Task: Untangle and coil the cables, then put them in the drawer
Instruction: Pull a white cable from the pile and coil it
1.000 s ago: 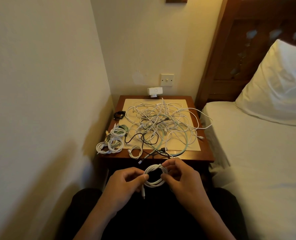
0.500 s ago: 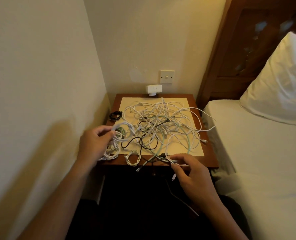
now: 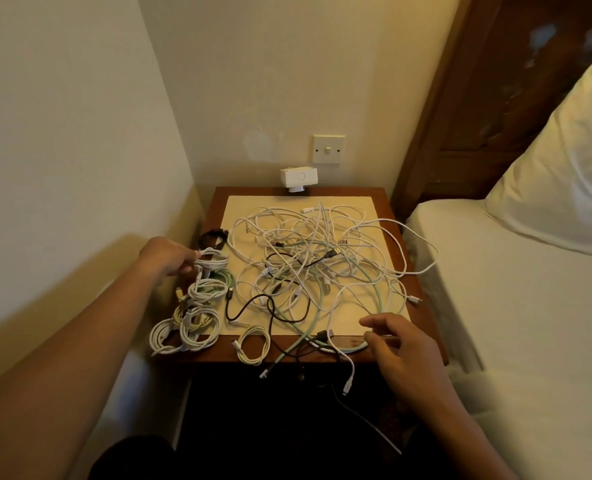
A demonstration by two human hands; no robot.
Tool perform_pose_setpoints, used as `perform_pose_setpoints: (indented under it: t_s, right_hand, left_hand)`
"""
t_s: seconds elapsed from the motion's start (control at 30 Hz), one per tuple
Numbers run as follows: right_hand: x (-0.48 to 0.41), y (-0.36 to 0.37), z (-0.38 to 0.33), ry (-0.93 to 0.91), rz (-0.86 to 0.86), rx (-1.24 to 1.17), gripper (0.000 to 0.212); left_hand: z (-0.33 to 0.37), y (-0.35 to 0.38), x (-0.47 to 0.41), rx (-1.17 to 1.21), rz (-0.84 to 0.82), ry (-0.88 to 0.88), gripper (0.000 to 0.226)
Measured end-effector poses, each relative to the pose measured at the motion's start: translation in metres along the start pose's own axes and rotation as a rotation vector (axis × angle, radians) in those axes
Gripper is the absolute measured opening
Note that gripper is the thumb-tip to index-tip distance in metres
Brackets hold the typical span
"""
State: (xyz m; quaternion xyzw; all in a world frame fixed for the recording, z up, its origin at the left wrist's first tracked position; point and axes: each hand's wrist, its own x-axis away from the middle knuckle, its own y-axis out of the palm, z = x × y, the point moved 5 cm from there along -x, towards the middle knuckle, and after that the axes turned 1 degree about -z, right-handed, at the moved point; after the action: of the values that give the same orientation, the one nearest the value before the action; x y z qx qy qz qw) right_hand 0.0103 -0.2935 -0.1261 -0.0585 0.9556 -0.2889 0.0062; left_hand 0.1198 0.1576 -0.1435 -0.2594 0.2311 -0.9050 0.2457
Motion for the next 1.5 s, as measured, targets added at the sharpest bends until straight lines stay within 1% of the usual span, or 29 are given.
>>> perform_pose_setpoints:
  t_s: [0.1,0.17,0.23,0.3,0.33,0.37,0.43,0.47,0.5,0.53,0.57,0.6,0.67,0.73,0.8,0.83,0.9,1.03,1.1,1.2,1.23,1.3,1.37,1.43,1.5]
  right_hand:
    - [-0.014,0.001,-0.012,-0.033,0.002,-0.008,0.022]
    - [-0.029,0.001,-0.025,-0.071,0.014,0.017,0.021]
    - [-0.051,0.000,-0.041,-0.097,0.037,0.041,0.018]
    - [-0.077,0.002,-0.059,-0.111,0.052,0.063,0.014]
    - [-0.091,0.005,-0.069,-0.116,0.053,0.084,0.013]
    - [-0.107,0.009,-0.078,-0.117,0.051,0.119,0.016]
    - [-0.140,0.019,-0.090,-0.096,0.051,0.210,0.037]
    - [-0.157,0.024,-0.093,-0.070,0.045,0.268,0.048]
    - [-0.172,0.029,-0.095,-0.031,0.034,0.338,0.053]
    - [-0.183,0.033,-0.096,0.009,0.013,0.401,0.051]
    - [-0.192,0.036,-0.096,0.044,-0.017,0.423,0.041]
    - [-0.197,0.036,-0.098,0.060,-0.038,0.393,0.031]
    - [-0.199,0.024,-0.111,0.055,-0.009,0.255,0.019]
    - [-0.191,0.000,-0.135,0.036,0.032,0.033,0.016]
    - [-0.181,-0.027,-0.161,-0.016,0.039,-0.172,0.014]
    - [-0.175,-0.041,-0.175,-0.062,0.043,-0.202,0.016]
    - [-0.165,-0.070,-0.205,-0.170,0.053,-0.197,0.019]
    - [-0.144,-0.127,-0.268,-0.364,0.094,-0.227,0.018]
    - [-0.135,-0.148,-0.291,-0.429,0.111,-0.185,0.017]
    - [-0.122,-0.162,-0.311,-0.517,0.140,0.023,0.016]
    - [-0.119,-0.165,-0.314,-0.536,0.147,0.049,0.016]
    - [-0.112,-0.171,-0.318,-0.546,0.156,0.027,0.014]
    - [-0.105,-0.177,-0.320,-0.547,0.157,-0.003,0.013]
    - [-0.097,-0.178,-0.321,-0.553,0.152,0.000,0.015]
    - [-0.086,-0.175,-0.321,-0.568,0.125,0.015,0.016]
  left_hand:
    - [0.002,0.001,0.000,-0.059,-0.006,0.025,0.018]
    - [0.004,-0.001,0.004,-0.111,-0.014,0.057,0.017]
    - [0.009,-0.004,0.009,-0.172,0.001,0.128,0.014]
    - [0.017,-0.009,0.019,-0.230,0.056,0.225,0.016]
    - [0.021,-0.012,0.027,-0.244,0.089,0.272,0.013]
    - [0.026,-0.014,0.036,-0.244,0.106,0.315,0.013]
    - [0.035,-0.013,0.057,-0.206,0.092,0.384,0.017]
    - [0.040,-0.012,0.070,-0.180,0.079,0.412,0.016]
    - [0.045,-0.011,0.083,-0.161,0.066,0.439,0.013]
    - [0.049,-0.011,0.096,-0.145,0.053,0.466,0.011]
    - [0.053,-0.011,0.109,-0.132,0.037,0.492,0.009]
    - [0.057,-0.012,0.120,-0.123,0.020,0.517,0.009]
    - [0.064,-0.016,0.140,-0.114,0.002,0.568,0.009]
    - [0.070,-0.022,0.154,-0.100,-0.006,0.602,0.010]
    - [0.078,-0.028,0.167,-0.081,-0.014,0.624,0.010]
    - [0.084,-0.031,0.173,-0.071,-0.018,0.639,0.009]
    - [0.097,-0.035,0.188,-0.042,-0.035,0.684,0.010]
    - [0.125,-0.041,0.221,-0.001,-0.033,0.765,0.009]
    - [0.139,-0.042,0.236,0.000,-0.026,0.794,0.009]
    - [0.155,-0.038,0.249,-0.004,-0.025,0.826,0.010]
    - [0.160,-0.035,0.251,0.004,-0.025,0.829,0.010]
    - [0.169,-0.028,0.253,0.011,-0.020,0.825,0.010]
    - [0.176,-0.016,0.254,-0.010,-0.014,0.819,0.018]
    - [0.182,-0.001,0.255,-0.006,-0.033,0.791,0.035]
    - [0.184,0.011,0.259,0.018,-0.046,0.778,0.057]
